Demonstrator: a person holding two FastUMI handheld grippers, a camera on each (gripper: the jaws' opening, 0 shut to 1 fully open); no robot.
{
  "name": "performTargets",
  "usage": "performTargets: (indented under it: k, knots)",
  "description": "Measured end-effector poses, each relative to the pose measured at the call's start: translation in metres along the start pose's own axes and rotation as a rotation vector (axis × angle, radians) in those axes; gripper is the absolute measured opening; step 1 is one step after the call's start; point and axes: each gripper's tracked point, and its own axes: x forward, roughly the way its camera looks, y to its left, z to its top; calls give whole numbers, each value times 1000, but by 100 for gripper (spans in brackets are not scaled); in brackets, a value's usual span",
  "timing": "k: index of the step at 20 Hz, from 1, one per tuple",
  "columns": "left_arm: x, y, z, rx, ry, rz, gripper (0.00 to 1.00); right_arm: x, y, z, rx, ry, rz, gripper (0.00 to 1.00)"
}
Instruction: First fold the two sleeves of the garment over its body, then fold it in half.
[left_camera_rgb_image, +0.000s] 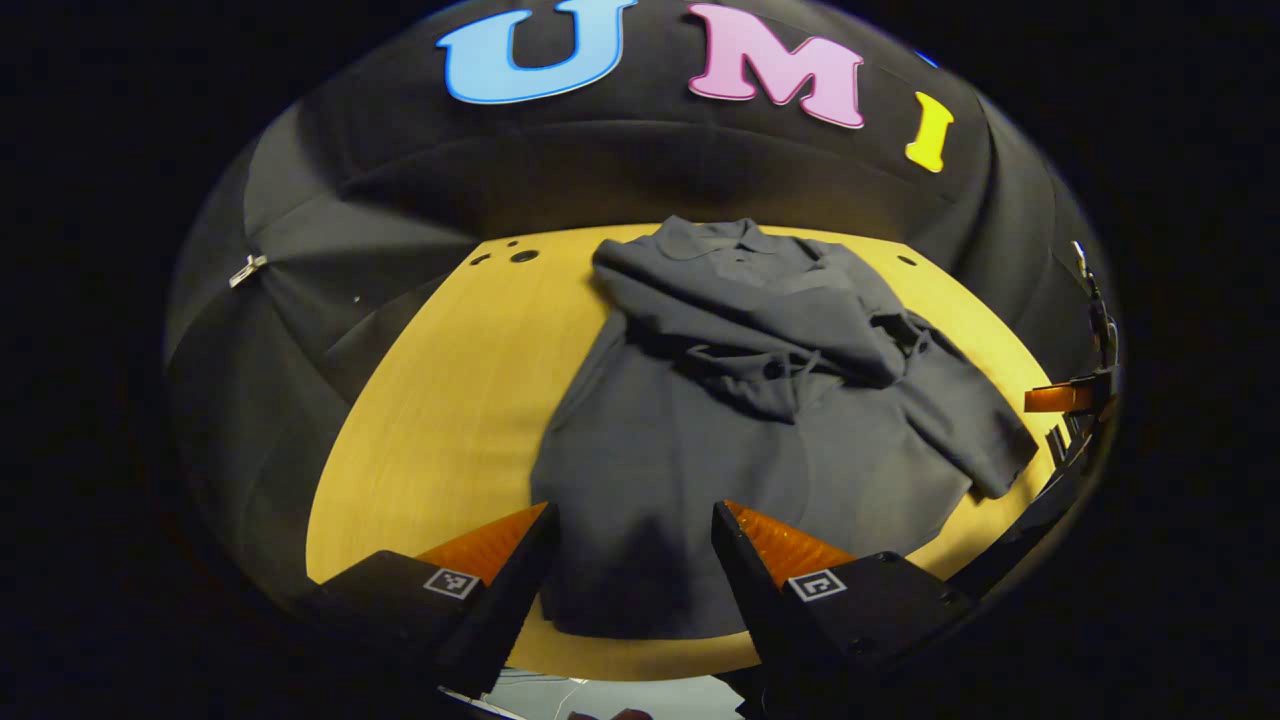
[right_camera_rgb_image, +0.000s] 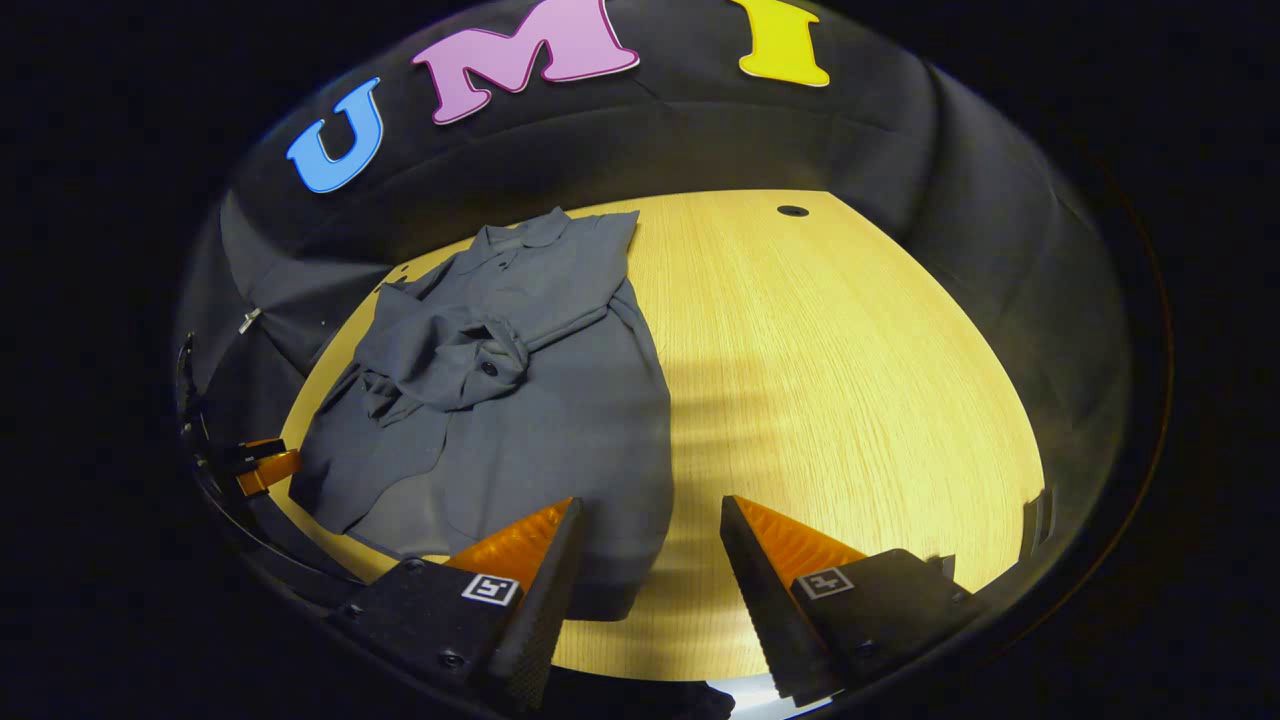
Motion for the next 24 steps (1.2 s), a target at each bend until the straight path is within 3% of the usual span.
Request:
performTargets:
  k: [4,15,18,19,21,22,24]
  knots:
    - [0,27,-23,-24,49,42,96,3,2,-4,-13,26,-6,85]
    - [25,25,-45,28,145,8,95,29,7,-29,-107,129,-39,85]
    - [25,23,-48,-33,164,-7,96,37,4,-31,-155,142,-56,86]
    - [24,25,-48,-70,169,-9,95,36,6,-30,-160,131,-57,87]
    - [27,12,-47,-5,172,-66,89,37,7,-31,-159,158,-40,86]
    - [28,-1,-43,29,176,-111,68,37,16,-33,-161,185,9,84]
    - [27,-6,-43,78,203,-110,28,37,23,-35,-112,232,37,7]
